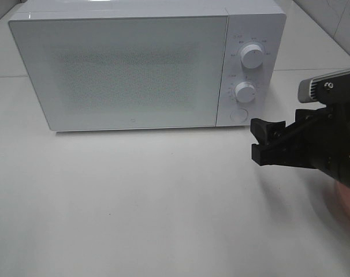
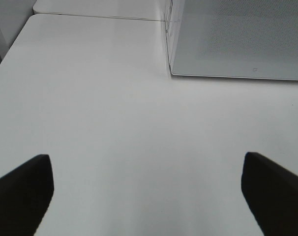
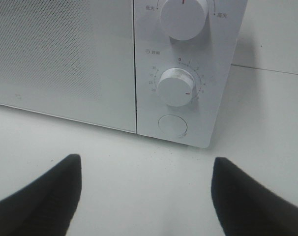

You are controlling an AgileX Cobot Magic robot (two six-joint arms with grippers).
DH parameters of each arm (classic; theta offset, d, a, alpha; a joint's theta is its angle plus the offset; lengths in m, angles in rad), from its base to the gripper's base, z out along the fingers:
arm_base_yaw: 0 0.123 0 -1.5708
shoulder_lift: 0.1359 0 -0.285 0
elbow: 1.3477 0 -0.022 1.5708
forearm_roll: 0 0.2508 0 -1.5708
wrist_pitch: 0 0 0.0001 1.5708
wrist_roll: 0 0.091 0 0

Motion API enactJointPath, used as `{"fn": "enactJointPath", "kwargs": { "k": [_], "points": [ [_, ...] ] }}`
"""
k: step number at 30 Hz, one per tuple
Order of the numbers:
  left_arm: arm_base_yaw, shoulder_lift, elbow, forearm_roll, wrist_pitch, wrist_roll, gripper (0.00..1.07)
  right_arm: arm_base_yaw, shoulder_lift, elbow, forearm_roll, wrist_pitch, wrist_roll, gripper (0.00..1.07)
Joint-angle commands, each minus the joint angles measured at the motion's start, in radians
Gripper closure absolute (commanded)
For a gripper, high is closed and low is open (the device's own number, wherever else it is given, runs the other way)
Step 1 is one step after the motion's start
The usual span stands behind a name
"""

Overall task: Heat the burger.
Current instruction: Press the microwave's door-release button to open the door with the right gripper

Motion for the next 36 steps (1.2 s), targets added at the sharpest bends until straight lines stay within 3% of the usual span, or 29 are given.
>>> {"fn": "enactJointPath", "kwargs": {
  "k": [1,4,6,7,8,9,10,17,26,36],
  "points": [
    [0.000,-0.016,0.001,-0.006,-0.016,-0.005,0.11,0.044,0.022,0.002,0.075,-0.071,-0.019,0.43],
    [0.000,-0.016,0.001,-0.006,-0.016,-0.005,0.11,0.082,0.045,0.002,0.132,-0.113,0.045,0.52],
    [0.000,-0.016,0.001,-0.006,-0.016,-0.005,0.11,0.096,0.054,0.002,0.149,-0.117,0.184,0.66],
    [0.000,-0.016,0.001,-0.006,-0.016,-0.005,0.11,0.096,0.054,0.002,0.149,-0.117,0.184,0.66],
    [0.000,-0.016,0.001,-0.006,-0.016,-0.005,0.11,0.096,0.054,0.002,0.147,-0.114,0.299,0.76],
    [0.000,-0.016,0.001,-0.006,-0.016,-0.005,0.11,0.096,0.054,0.002,0.147,-0.114,0.299,0.76],
    [0.000,-0.016,0.001,-0.006,-0.016,-0.005,0.11,0.096,0.054,0.002,0.145,-0.121,0.441,0.85],
    [0.000,-0.016,0.001,-0.006,-0.016,-0.005,0.11,0.096,0.054,0.002,0.145,-0.122,0.892,1.07],
    [0.000,-0.016,0.001,-0.006,-0.016,-0.005,0.11,0.096,0.054,0.002,0.106,-0.120,1.288,1.07],
    [0.000,-0.016,0.001,-0.006,-0.016,-0.005,0.11,0.093,0.086,0.002,0.163,-0.112,1.410,1.07]
  ]
}}
